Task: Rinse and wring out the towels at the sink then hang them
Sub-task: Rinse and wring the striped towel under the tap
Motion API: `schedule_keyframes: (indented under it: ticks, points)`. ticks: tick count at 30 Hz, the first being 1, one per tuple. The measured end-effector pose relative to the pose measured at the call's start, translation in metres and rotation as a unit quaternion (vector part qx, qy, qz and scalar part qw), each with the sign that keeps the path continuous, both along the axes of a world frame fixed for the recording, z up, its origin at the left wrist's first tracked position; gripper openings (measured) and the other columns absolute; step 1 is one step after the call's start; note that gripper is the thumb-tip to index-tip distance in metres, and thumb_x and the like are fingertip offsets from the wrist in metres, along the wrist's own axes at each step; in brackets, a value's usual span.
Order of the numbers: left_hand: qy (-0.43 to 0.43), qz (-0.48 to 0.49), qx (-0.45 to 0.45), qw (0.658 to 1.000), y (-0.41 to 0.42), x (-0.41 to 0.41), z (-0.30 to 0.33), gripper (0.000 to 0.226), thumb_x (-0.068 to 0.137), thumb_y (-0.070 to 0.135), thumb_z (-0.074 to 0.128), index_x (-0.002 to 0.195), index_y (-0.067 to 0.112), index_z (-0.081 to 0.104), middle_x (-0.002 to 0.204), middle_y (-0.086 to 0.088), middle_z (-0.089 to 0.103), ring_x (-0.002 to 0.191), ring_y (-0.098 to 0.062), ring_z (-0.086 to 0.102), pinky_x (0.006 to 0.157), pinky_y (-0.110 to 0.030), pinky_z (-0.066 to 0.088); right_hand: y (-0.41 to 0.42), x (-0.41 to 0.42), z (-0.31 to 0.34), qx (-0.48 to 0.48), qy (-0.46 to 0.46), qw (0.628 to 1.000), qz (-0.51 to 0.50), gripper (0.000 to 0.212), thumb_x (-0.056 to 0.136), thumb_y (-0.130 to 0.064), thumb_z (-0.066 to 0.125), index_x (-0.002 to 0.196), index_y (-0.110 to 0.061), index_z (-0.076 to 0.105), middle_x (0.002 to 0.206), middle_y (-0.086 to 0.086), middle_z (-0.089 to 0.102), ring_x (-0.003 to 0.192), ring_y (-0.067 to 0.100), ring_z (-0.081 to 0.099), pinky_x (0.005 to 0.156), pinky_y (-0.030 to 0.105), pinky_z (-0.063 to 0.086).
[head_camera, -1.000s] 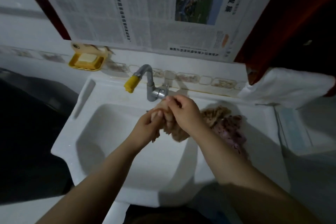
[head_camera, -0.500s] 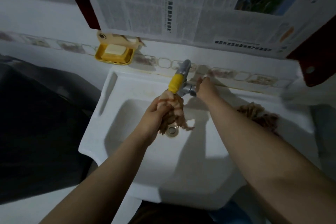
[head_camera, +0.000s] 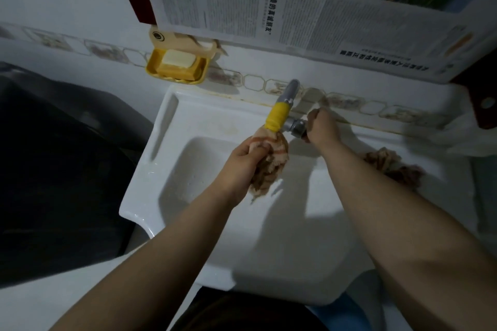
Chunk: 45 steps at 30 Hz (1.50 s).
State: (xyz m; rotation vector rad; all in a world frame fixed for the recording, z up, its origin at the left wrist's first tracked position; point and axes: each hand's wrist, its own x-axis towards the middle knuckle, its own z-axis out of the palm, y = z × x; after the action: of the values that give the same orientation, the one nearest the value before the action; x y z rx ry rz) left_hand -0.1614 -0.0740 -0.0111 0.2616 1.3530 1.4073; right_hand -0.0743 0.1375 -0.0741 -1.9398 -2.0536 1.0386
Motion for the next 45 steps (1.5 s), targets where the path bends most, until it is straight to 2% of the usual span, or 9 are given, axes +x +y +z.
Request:
schedule_keyframes:
  ticks: [7, 11, 16, 20, 24, 30, 35, 39, 45]
  points:
    - [-0.030, 0.028, 0.006, 0.999, 0.001, 0.006, 0.008, 0.020, 0.100, 0.017, 0.046, 0.112, 0.017, 0.062, 0.112, -0.014, 0.068, 0.109, -0.029, 0.064, 0.098, -0.042, 0.050, -0.007, 0.007, 0.017, -0.051, 0.049, 0.997, 0.035, 0.025, 0.098, -0.013, 0.036, 0.106, -0.002, 0.057, 0.100, 0.019, 0.064, 0.091, 0.033, 0.065, 0.082, 0.042, 0.057]
    - [-0.015, 0.020, 0.001, 1.000, 0.002, 0.008, 0.008, 0.024, 0.100, 0.020, 0.046, 0.120, 0.016, 0.059, 0.115, -0.017, 0.067, 0.108, -0.033, 0.064, 0.100, -0.049, 0.048, -0.011, 0.008, 0.023, -0.052, 0.070, 0.996, 0.026, 0.028, 0.100, -0.012, 0.032, 0.077, -0.013, 0.049, 0.088, 0.012, 0.059, 0.076, 0.029, 0.062, 0.074, 0.036, 0.057]
    - [-0.007, 0.018, 0.005, 1.000, 0.002, 0.012, 0.012, 0.020, 0.101, 0.023, 0.046, 0.112, 0.021, 0.062, 0.115, -0.014, 0.068, 0.109, -0.030, 0.064, 0.099, -0.045, 0.049, -0.007, 0.010, 0.018, -0.045, 0.061, 0.996, 0.036, 0.030, 0.100, -0.013, 0.031, 0.110, 0.002, 0.056, 0.087, 0.012, 0.059, 0.065, 0.020, 0.057, 0.074, 0.036, 0.056]
    - [-0.009, 0.027, 0.006, 1.000, 0.002, 0.013, 0.014, 0.020, 0.101, 0.024, 0.045, 0.110, 0.021, 0.063, 0.114, -0.013, 0.068, 0.108, -0.027, 0.065, 0.096, -0.041, 0.051, -0.005, 0.007, 0.016, -0.039, 0.006, 0.997, 0.065, 0.035, 0.097, -0.022, 0.047, 0.117, 0.007, 0.053, 0.115, 0.025, 0.061, 0.087, 0.031, 0.062, 0.081, 0.037, 0.053]
    - [0.002, 0.027, 0.005, 1.000, 0.000, 0.013, 0.013, 0.017, 0.100, 0.028, 0.046, 0.105, 0.026, 0.063, 0.108, -0.009, 0.070, 0.102, -0.026, 0.066, 0.089, -0.039, 0.054, -0.006, 0.005, 0.019, 0.025, -0.104, 0.989, 0.106, 0.062, 0.082, -0.031, 0.070, 0.124, 0.006, 0.044, 0.127, 0.024, 0.052, 0.115, 0.034, 0.053, 0.092, 0.034, 0.044]
    - [-0.004, 0.029, 0.001, 1.000, -0.004, 0.013, 0.009, 0.026, 0.101, 0.024, 0.044, 0.120, 0.015, 0.059, 0.118, -0.015, 0.066, 0.111, -0.029, 0.063, 0.101, -0.045, 0.048, -0.005, 0.004, 0.012, 0.063, -0.141, 0.974, 0.165, 0.057, 0.083, -0.031, 0.069, 0.123, 0.005, 0.048, 0.124, 0.023, 0.054, 0.115, 0.034, 0.053, 0.092, 0.034, 0.044]
    - [0.007, 0.023, -0.010, 1.000, -0.006, 0.012, 0.008, 0.023, 0.101, 0.024, 0.043, 0.112, 0.016, 0.062, 0.113, -0.017, 0.068, 0.106, -0.031, 0.065, 0.097, -0.044, 0.050, 0.001, 0.007, -0.005, 0.041, -0.025, 0.995, 0.090, 0.023, 0.093, -0.014, 0.049, 0.104, 0.003, 0.059, 0.106, 0.024, 0.063, 0.098, 0.039, 0.063, 0.087, 0.039, 0.053]
    - [0.010, 0.011, -0.004, 1.000, -0.006, 0.012, 0.008, 0.022, 0.101, 0.025, 0.043, 0.110, 0.018, 0.062, 0.115, -0.016, 0.067, 0.109, -0.030, 0.064, 0.101, -0.047, 0.047, 0.000, 0.008, -0.010, 0.041, 0.013, 0.997, 0.064, 0.021, 0.091, -0.010, 0.044, 0.096, 0.001, 0.061, 0.094, 0.024, 0.066, 0.088, 0.039, 0.065, 0.080, 0.046, 0.056]
    - [-0.002, 0.025, -0.008, 1.000, -0.004, 0.014, 0.009, 0.020, 0.100, 0.024, 0.045, 0.110, 0.019, 0.062, 0.114, -0.014, 0.068, 0.107, -0.027, 0.065, 0.101, -0.045, 0.048, -0.009, -0.002, -0.003, 0.071, -0.022, 0.997, 0.021, 0.031, 0.098, -0.018, 0.042, 0.110, 0.007, 0.055, 0.110, 0.028, 0.064, 0.104, 0.040, 0.061, 0.080, 0.038, 0.049]
